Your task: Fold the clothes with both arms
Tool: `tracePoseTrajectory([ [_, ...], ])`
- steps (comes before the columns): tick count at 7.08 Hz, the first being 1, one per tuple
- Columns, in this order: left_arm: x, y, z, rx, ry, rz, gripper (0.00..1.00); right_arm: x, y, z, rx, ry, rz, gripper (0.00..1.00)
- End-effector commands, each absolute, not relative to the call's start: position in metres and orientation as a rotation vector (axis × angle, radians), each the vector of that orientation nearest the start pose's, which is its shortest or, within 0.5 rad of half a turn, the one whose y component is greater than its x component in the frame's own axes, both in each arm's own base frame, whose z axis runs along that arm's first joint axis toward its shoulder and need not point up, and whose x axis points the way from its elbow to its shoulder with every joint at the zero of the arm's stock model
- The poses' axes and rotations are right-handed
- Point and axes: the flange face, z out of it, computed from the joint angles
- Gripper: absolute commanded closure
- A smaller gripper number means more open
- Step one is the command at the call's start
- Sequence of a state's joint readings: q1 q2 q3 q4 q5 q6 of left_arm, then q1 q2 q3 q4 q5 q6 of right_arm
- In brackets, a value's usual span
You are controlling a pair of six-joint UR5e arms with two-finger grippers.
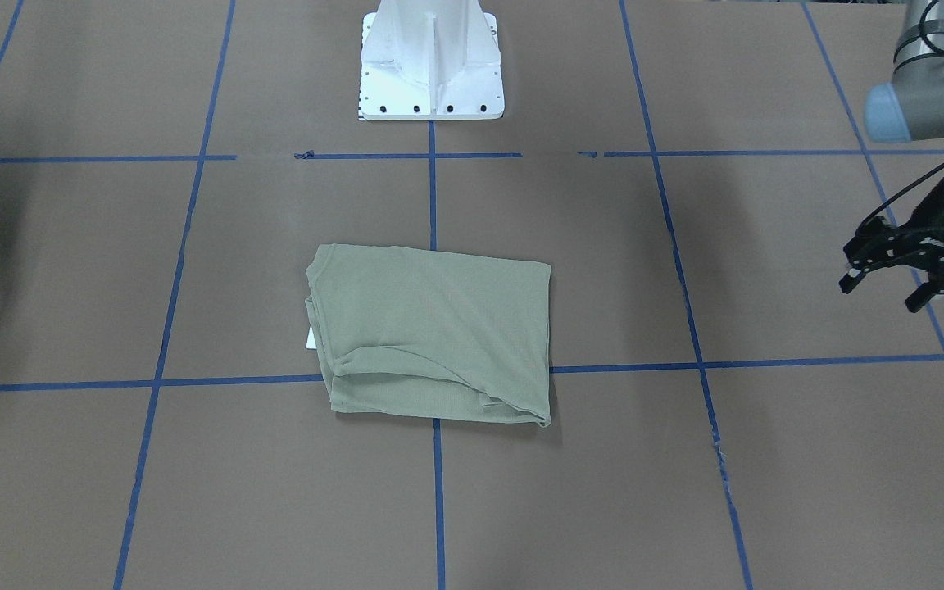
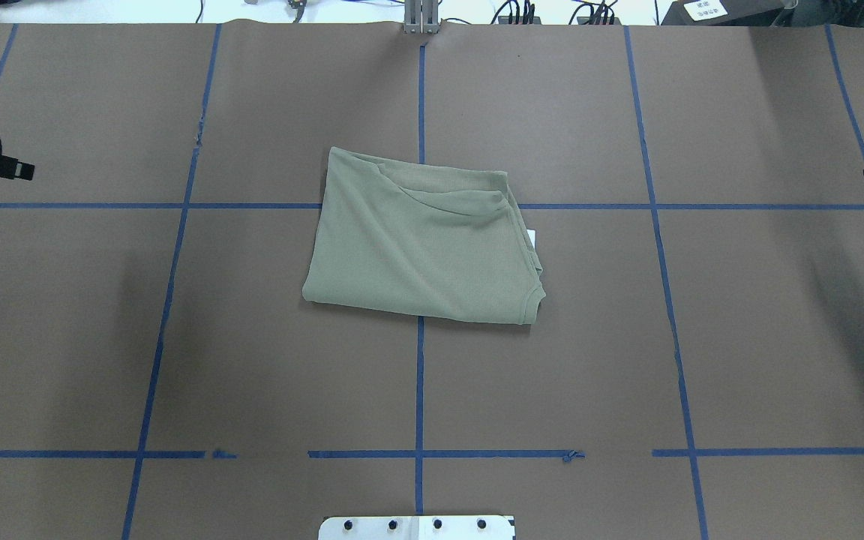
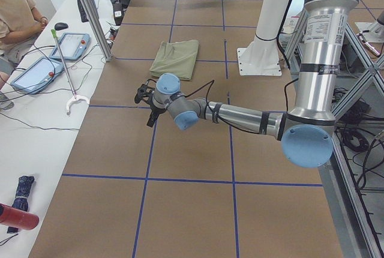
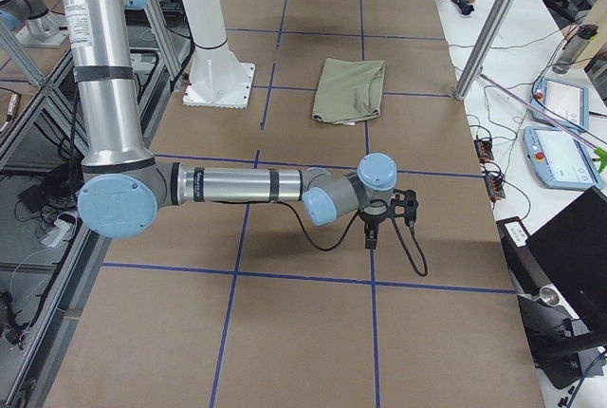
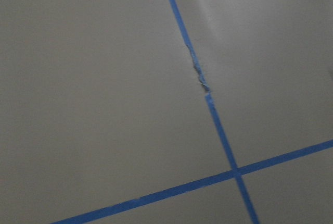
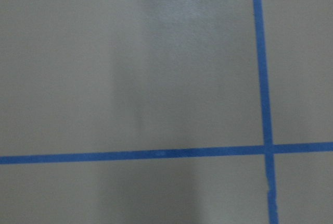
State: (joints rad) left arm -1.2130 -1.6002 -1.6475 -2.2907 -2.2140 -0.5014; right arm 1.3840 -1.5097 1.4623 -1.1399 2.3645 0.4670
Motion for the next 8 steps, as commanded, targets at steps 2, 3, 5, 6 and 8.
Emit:
tracePoseTrajectory([
  [2,0.051,-0.479,0.570,0.363,0.871,0.199,0.00,0.013,-0.465,0.694,0.077,-0.837,0.057,0.00],
  [3,0.043,-0.478,0.577,0.300,0.867,0.159,0.00,0.006,-0.463,0.701,0.008,-0.823,0.034,0.00],
  [5,0.035,-0.483,0.570,0.241,0.851,0.122,0.00,0.008,-0.464,0.683,-0.043,-0.796,-0.027,0.00],
  [6,0.023,-0.482,0.563,0.246,0.850,0.097,0.00,0.008,-0.465,0.663,-0.044,-0.785,-0.029,0.00],
  [8,-0.008,-0.479,0.562,0.239,0.814,0.121,0.00,0.006,-0.463,0.650,-0.024,-0.784,-0.050,0.00],
])
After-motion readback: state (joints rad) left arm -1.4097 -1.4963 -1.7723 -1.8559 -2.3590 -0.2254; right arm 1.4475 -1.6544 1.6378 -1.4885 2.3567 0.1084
